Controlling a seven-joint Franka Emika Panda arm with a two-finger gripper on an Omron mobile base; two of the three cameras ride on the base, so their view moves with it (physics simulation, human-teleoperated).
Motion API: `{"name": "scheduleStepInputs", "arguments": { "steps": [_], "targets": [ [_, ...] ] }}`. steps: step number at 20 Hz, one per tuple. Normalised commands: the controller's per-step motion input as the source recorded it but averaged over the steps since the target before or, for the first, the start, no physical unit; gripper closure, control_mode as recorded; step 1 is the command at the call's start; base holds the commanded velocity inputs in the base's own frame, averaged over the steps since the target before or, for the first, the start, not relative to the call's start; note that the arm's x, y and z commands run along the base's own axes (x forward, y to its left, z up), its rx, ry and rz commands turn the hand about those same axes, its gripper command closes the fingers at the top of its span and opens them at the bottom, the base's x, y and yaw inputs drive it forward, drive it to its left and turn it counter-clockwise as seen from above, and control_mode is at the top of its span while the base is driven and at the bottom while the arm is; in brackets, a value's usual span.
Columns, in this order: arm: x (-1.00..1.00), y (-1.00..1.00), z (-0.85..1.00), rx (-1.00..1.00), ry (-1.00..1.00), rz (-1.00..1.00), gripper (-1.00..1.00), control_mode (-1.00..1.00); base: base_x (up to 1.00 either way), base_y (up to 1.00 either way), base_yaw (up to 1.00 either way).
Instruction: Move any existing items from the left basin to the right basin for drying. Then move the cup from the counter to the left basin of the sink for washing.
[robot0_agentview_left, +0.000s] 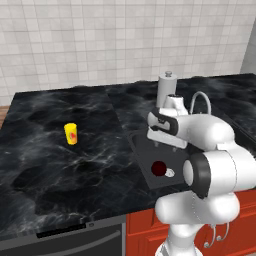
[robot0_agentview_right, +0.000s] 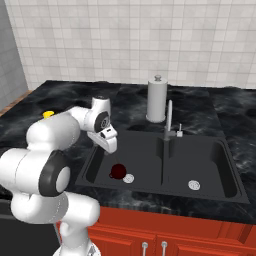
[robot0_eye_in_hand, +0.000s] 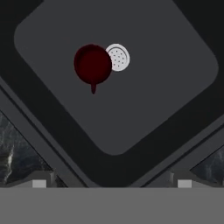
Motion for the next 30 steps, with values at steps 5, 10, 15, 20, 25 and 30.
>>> {"name": "scheduleStepInputs", "arguments": {
  "steps": [5,10,15,20,25,30],
  "targets": [
    [0.31,0.06,0.0,0.0,0.12,-0.02,-1.0,-1.0,0.0,0.0,0.0],
    [0.23,0.0,0.08,0.0,0.03,0.0,-1.0,-1.0,0.0,0.0,0.0],
    [0.31,0.0,0.06,0.0,0.06,0.0,-1.0,-1.0,0.0,0.0,0.0],
    [0.42,0.0,0.0,0.0,0.07,0.0,-1.0,-1.0,0.0,0.0,0.0],
    [0.49,0.0,0.0,0.0,0.05,0.0,-1.0,-1.0,0.0,0.0,0.0],
    [0.43,0.0,0.0,0.0,0.05,0.0,-1.0,-1.0,0.0,0.0,0.0]
  ]
}}
